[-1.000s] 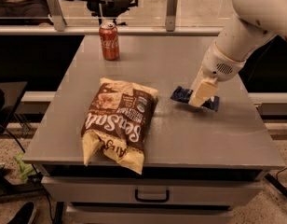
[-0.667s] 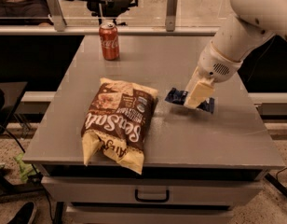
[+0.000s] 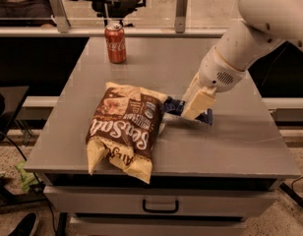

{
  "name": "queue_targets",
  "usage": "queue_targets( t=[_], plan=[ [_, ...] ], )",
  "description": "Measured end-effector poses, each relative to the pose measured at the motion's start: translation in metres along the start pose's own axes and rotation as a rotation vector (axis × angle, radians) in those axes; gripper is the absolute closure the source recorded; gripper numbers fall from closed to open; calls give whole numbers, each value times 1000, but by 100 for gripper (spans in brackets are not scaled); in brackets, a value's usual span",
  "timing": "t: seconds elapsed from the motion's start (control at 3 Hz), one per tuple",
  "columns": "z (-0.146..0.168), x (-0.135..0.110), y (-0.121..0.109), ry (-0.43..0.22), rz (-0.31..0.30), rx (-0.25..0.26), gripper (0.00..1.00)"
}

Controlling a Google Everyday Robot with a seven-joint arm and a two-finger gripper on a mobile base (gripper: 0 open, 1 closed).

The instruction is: Move rxbar blueberry near brown chip bag

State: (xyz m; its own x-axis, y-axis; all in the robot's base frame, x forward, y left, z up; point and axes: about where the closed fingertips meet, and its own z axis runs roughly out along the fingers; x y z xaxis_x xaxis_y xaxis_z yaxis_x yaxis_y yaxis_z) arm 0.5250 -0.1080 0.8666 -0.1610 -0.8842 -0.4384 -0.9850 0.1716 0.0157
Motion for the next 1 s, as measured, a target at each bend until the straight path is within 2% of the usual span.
queue_targets(
  t=[0.67, 1.0],
  plan=[
    [9, -9, 8, -18, -27, -17, 12],
    [10, -9, 8, -18, -28, -18, 0]
  ],
)
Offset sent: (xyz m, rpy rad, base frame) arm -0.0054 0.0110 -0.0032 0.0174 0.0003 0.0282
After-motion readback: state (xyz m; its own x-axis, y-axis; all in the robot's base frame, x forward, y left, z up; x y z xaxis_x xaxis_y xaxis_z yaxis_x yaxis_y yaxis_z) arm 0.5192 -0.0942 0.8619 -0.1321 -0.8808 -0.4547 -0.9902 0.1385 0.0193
